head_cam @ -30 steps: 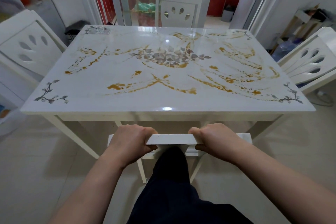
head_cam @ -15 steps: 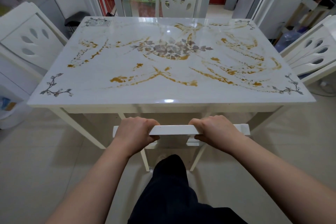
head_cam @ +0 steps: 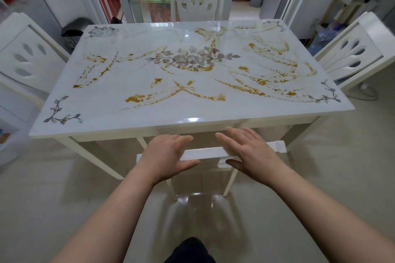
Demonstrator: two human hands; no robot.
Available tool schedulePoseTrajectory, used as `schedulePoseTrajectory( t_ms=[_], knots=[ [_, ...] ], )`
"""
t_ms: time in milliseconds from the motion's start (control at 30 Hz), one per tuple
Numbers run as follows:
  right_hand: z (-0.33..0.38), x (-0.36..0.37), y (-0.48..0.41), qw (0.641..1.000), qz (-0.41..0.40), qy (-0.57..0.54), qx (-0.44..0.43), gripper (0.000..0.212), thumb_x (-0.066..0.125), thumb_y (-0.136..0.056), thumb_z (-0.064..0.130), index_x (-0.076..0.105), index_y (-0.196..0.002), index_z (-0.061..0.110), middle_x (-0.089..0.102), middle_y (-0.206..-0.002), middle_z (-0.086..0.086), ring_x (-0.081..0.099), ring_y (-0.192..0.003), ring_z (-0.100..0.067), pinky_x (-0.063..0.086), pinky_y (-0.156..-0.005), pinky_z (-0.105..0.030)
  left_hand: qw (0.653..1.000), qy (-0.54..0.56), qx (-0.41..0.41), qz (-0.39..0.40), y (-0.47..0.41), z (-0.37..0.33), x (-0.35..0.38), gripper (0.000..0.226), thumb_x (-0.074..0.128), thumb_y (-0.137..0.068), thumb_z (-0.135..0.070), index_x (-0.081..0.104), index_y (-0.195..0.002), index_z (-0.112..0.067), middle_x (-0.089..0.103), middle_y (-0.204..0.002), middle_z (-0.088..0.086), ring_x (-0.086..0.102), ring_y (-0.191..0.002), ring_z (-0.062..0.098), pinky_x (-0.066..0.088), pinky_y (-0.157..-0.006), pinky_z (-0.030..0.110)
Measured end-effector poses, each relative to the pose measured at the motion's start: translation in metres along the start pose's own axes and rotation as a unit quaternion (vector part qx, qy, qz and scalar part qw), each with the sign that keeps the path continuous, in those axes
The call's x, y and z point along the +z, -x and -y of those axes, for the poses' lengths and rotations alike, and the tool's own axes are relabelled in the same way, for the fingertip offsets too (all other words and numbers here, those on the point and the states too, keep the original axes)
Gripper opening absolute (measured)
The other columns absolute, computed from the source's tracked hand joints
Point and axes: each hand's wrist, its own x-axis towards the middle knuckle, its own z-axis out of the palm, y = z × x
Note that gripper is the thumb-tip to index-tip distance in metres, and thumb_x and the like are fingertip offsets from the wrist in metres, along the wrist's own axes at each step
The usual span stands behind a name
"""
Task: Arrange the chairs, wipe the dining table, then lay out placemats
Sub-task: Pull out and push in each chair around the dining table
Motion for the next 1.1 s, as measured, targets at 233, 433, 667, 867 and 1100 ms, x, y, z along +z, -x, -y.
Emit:
schedulePoseTrajectory(
  t_ms=[233,433,667,867,1100],
  knots=[
    [-0.001,-0.032,0.043,0.992,-0.039,-0.018,0.117,0.061,0.045,-0.088,0.053,0.042,-0.142,0.024,0.050,-0.140,-0.012,0.048,-0.128,-0.027,0.035,-0.109,-0.046,0.998,0.040,0.046,-0.006,-0.019,-0.031,-0.016,0.053,0.057,-0.087,-0.052,0.049,-0.135,-0.031,0.058,-0.130,-0.008,0.052,-0.120,0.015,0.038,-0.098,0.028],
    [-0.015,-0.051,0.093,0.970,-0.083,-0.020,0.230,0.055,0.042,-0.089,0.049,0.053,-0.134,0.020,0.053,-0.136,-0.014,0.051,-0.124,-0.030,0.030,-0.108,-0.041,0.990,0.074,0.120,0.006,-0.039,-0.088,-0.019,0.043,0.057,-0.088,-0.050,0.055,-0.127,-0.032,0.062,-0.123,-0.009,0.056,-0.114,0.015,0.044,-0.093,0.029],
    [-0.063,-0.072,0.155,0.949,-0.116,-0.009,0.294,0.053,0.041,-0.089,0.047,0.058,-0.130,0.018,0.054,-0.136,-0.012,0.052,-0.125,-0.027,0.035,-0.108,-0.042,0.981,0.076,0.179,0.025,-0.068,-0.180,-0.006,0.039,0.055,-0.090,-0.045,0.057,-0.127,-0.033,0.062,-0.121,-0.013,0.059,-0.106,0.013,0.044,-0.089,0.027],
    [-0.141,-0.083,0.220,0.940,-0.133,-0.027,0.314,0.053,0.045,-0.089,0.044,0.058,-0.129,0.012,0.057,-0.133,-0.010,0.054,-0.123,-0.025,0.039,-0.106,-0.040,0.977,0.105,0.187,0.021,-0.104,-0.273,0.023,0.037,0.059,-0.087,-0.046,0.062,-0.120,-0.029,0.066,-0.114,-0.013,0.061,-0.105,0.010,0.049,-0.089,0.030],
    [-0.251,-0.107,0.298,0.926,-0.121,-0.043,0.355,0.054,0.041,-0.089,0.046,0.058,-0.127,0.012,0.059,-0.130,-0.008,0.056,-0.121,-0.024,0.038,-0.105,-0.037,0.969,0.173,0.177,0.012,-0.145,-0.412,0.055,0.034,0.062,-0.084,-0.047,0.066,-0.113,-0.030,0.069,-0.104,-0.015,0.063,-0.097,0.002,0.052,-0.087,0.029]
  ],
)
